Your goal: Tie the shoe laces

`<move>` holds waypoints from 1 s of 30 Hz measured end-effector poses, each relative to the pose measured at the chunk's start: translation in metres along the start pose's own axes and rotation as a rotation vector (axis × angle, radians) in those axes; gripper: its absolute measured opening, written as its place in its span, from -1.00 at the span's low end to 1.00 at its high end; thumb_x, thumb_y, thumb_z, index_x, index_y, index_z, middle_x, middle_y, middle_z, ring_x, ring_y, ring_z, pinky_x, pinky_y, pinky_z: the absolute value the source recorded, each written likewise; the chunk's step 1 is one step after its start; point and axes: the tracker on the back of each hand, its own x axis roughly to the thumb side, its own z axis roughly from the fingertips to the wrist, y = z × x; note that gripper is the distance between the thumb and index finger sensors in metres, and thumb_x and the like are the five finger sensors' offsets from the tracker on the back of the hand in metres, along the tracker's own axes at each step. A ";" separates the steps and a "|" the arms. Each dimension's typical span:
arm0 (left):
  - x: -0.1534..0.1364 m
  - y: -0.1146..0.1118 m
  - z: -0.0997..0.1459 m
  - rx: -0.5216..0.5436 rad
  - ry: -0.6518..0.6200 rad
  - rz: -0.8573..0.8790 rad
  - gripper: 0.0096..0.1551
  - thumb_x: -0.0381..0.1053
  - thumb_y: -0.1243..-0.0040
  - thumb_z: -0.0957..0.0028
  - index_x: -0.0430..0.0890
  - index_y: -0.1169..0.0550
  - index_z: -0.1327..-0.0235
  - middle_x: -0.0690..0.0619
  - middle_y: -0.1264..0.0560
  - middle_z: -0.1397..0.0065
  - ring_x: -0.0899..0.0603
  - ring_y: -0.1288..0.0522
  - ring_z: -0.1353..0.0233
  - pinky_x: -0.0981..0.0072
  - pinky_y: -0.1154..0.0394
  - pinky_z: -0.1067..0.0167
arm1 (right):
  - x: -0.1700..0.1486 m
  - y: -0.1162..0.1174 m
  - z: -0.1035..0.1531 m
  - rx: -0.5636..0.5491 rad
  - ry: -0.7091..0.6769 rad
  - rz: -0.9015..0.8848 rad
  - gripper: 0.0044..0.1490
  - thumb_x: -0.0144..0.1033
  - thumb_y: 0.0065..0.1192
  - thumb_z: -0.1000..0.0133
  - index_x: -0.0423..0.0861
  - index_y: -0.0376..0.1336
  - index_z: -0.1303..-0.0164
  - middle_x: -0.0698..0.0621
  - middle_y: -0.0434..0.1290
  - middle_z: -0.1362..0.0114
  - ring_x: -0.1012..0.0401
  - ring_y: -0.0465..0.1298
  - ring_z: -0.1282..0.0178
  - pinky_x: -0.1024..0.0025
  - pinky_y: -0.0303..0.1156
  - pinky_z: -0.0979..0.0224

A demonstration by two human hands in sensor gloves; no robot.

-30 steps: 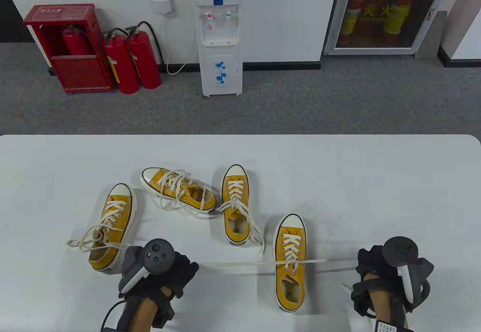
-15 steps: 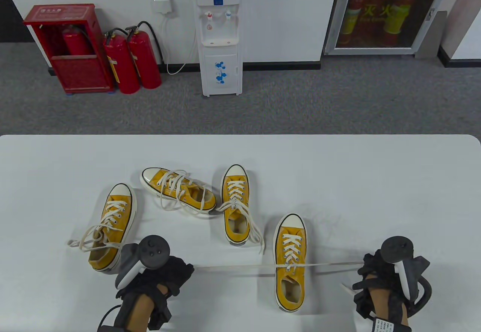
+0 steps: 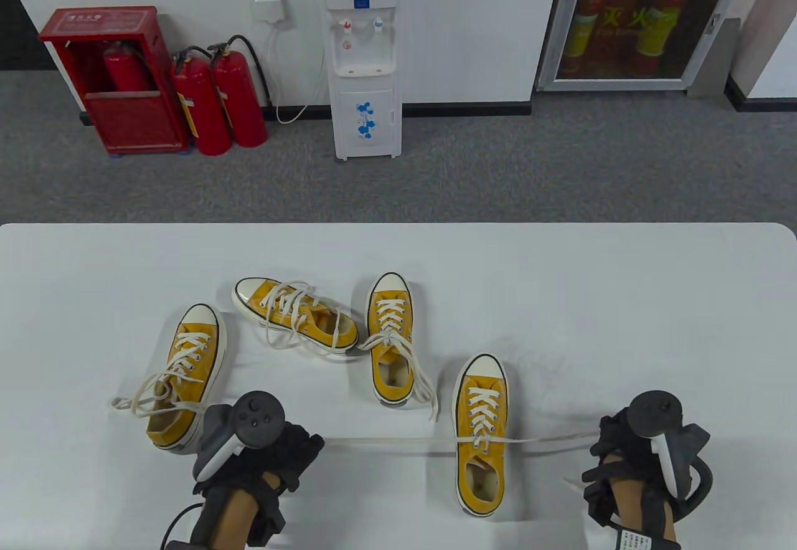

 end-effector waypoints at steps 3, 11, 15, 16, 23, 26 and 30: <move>0.002 0.001 0.000 0.009 -0.006 -0.003 -0.60 0.37 -0.20 -0.02 0.08 -0.77 0.63 0.02 -0.77 0.04 -0.05 -0.73 0.44 0.01 -0.67 0.31 | 0.007 -0.003 0.005 -0.020 -0.057 -0.023 -0.33 -0.06 0.28 -0.04 -0.06 0.36 -0.34 -0.02 0.17 -0.60 -0.03 0.38 -0.50 -0.26 0.08 -0.59; 0.000 0.001 0.000 0.043 -0.013 0.014 -0.60 0.37 -0.19 -0.01 0.08 -0.77 0.61 0.01 -0.77 0.04 -0.05 -0.73 0.44 0.01 -0.67 0.30 | 0.043 0.010 0.028 0.208 -0.427 -0.114 -0.29 -0.20 0.33 -0.05 -0.04 0.29 -0.46 -0.04 0.03 -0.68 -0.16 0.10 -0.71 -0.44 -0.21 -0.59; 0.000 0.001 0.001 0.043 -0.010 0.015 -0.59 0.37 -0.19 -0.01 0.08 -0.77 0.60 0.01 -0.77 0.03 -0.06 -0.73 0.44 0.01 -0.67 0.30 | 0.057 0.030 0.038 0.357 -0.534 -0.008 -0.11 -0.16 0.43 0.00 -0.04 0.16 -0.56 -0.02 -0.14 -0.72 -0.18 -0.09 -0.76 -0.46 -0.32 -0.57; 0.000 0.001 0.001 0.042 -0.009 0.015 -0.60 0.37 -0.19 -0.01 0.08 -0.77 0.60 0.01 -0.77 0.03 -0.06 -0.73 0.44 0.01 -0.67 0.30 | 0.060 0.036 0.039 0.395 -0.549 0.011 -0.08 -0.15 0.45 0.01 -0.03 0.14 -0.57 -0.01 -0.17 -0.72 -0.18 -0.12 -0.77 -0.47 -0.33 -0.57; 0.000 0.001 0.001 0.042 -0.005 0.017 -0.59 0.37 -0.18 -0.01 0.08 -0.77 0.59 0.01 -0.77 0.03 -0.06 -0.73 0.43 0.01 -0.67 0.29 | 0.071 0.057 0.047 0.427 -0.598 0.100 -0.23 -0.14 0.46 0.01 -0.01 0.29 -0.45 -0.05 -0.11 -0.71 -0.19 -0.15 -0.75 -0.45 -0.33 -0.55; 0.000 0.001 0.001 0.040 -0.003 0.017 -0.59 0.37 -0.18 -0.01 0.08 -0.77 0.59 0.01 -0.77 0.03 -0.06 -0.73 0.43 0.00 -0.67 0.29 | 0.071 0.051 0.046 0.399 -0.611 0.036 -0.49 -0.14 0.45 0.02 -0.01 0.51 -0.13 -0.04 0.17 -0.63 -0.17 -0.03 -0.74 -0.44 -0.26 -0.56; -0.001 0.001 0.001 0.034 0.003 0.015 -0.59 0.37 -0.18 -0.01 0.08 -0.77 0.59 0.01 -0.77 0.02 -0.06 -0.73 0.43 0.00 -0.67 0.29 | 0.063 0.044 0.040 0.448 -0.586 -0.070 -0.47 -0.12 0.38 -0.01 -0.14 0.47 -0.09 -0.06 0.24 -0.56 -0.16 0.09 -0.70 -0.46 -0.24 -0.54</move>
